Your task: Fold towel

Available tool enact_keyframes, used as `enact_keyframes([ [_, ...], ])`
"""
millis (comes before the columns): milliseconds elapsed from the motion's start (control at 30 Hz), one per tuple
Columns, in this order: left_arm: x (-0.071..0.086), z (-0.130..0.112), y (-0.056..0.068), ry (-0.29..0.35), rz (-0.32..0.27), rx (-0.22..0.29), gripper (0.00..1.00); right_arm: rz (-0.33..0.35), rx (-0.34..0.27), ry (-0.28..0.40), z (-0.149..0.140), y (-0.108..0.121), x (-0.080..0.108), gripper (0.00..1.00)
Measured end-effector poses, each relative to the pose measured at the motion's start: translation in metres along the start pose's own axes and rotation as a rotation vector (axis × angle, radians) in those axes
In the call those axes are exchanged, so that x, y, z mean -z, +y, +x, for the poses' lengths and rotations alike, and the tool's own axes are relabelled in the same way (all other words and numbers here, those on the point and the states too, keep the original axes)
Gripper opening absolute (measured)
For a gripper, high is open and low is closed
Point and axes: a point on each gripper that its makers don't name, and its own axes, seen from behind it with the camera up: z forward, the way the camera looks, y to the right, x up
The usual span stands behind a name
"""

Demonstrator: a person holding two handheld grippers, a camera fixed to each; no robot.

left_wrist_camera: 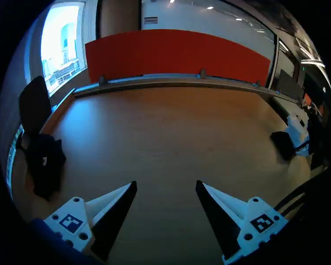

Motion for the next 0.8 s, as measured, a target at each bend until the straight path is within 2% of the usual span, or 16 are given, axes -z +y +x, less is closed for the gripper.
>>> enact_keyframes([
  [133, 0.000, 0.000, 0.000, 0.000, -0.003, 0.002, 0.99, 0.001, 0.005, 0.014, 0.004, -0.002, 0.004, 0.49],
  [200, -0.001, 0.000, 0.000, 0.000, -0.005, 0.004, 0.99, 0.003, 0.008, 0.021, 0.007, -0.003, 0.007, 0.61],
  [233, -0.001, 0.000, 0.000, 0.000, -0.006, 0.003, 0.99, 0.004, 0.009, 0.024, 0.008, -0.003, 0.008, 0.63],
  [600, -0.001, 0.004, 0.000, 0.011, -0.014, 0.005, 1.00, 0.006, 0.015, 0.039, 0.015, -0.007, 0.017, 0.75],
  [800, 0.001, 0.003, -0.003, 0.013, -0.013, 0.004, 0.99, 0.001, 0.013, 0.044, 0.017, -0.008, 0.021, 0.75],
])
